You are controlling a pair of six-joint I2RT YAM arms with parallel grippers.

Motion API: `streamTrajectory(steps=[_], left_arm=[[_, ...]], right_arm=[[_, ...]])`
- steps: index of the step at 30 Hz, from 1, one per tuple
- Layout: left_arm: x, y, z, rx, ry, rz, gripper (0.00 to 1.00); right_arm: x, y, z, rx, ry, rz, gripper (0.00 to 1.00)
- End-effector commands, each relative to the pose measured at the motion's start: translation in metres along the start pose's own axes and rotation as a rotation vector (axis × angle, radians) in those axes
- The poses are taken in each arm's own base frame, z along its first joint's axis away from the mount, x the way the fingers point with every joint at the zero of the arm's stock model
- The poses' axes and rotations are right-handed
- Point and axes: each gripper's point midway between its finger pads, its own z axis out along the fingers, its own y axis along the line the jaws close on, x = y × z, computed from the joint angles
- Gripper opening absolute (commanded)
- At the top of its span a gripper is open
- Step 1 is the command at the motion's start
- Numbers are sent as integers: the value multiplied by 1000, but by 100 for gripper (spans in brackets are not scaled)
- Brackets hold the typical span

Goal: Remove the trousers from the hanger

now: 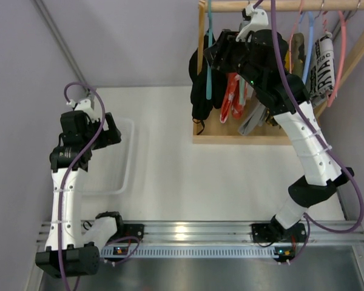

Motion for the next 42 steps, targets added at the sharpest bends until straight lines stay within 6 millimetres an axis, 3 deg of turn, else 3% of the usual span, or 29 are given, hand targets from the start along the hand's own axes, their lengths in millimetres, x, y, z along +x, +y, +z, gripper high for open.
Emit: streamTrajectory(steps=[1, 16, 20, 23, 30, 36, 41, 42], left_arm=[[-16, 0, -5, -2, -79, -18, 99], [-18, -4, -8, 15, -90, -33, 99], [-19, -5, -7, 20, -86, -34, 99], [-18, -5, -6, 18, -82, -37, 99], [-23, -7, -5, 22, -84, -46, 99], [-26, -8, -5, 27, -87, -48, 99], [-24, -9, -2, 30, -76, -53, 99], [-23, -8, -1, 29, -72, -53, 99]], right_arm=[[-15, 8, 7, 15, -67, 59, 53], [14, 0, 48, 19, -23, 157, 46], [4, -13, 54, -6, -42, 228, 40], [-9, -9, 49, -54, -64, 262, 32], [-29, 18, 35, -241, -60, 366, 0], [-38, 5, 36, -244, -72, 427, 0], [-13, 1, 44, -229, -3, 437, 0], [-7, -1, 46, -229, 16, 441, 6]])
